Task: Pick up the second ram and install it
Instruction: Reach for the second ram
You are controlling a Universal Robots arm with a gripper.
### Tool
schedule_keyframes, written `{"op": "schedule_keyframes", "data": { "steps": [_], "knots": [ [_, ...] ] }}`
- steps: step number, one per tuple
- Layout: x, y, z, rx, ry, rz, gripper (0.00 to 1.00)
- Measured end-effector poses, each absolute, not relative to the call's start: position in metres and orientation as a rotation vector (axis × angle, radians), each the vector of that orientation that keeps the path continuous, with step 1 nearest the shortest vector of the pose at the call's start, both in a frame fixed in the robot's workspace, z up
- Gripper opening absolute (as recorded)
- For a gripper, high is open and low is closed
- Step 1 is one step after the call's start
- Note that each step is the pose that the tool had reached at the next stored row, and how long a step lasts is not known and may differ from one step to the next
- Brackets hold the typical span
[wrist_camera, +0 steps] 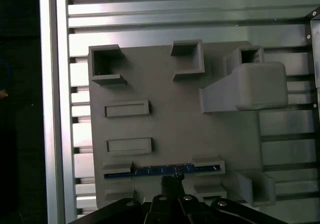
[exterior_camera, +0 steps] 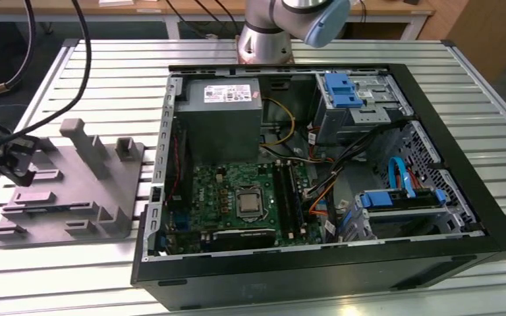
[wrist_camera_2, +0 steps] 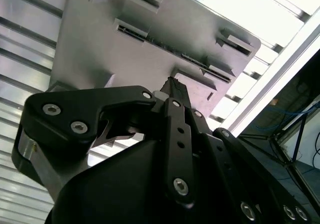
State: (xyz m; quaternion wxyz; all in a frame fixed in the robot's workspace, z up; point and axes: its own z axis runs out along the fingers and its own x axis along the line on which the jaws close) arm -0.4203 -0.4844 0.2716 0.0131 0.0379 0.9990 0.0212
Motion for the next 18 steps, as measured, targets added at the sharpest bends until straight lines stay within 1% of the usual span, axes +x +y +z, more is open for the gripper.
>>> {"op": "schedule_keyframes", "data": {
  "steps": [15, 17, 18],
  "knots": [
    [-0.420, -0.494, 0.250, 0.116, 3.113, 0.061, 0.10],
    [-0.419, -0.494, 0.248, 0.113, 3.113, 0.050, 0.10],
    [-0.419, -0.494, 0.248, 0.109, 3.113, 0.033, 0.10]
  ]
}}
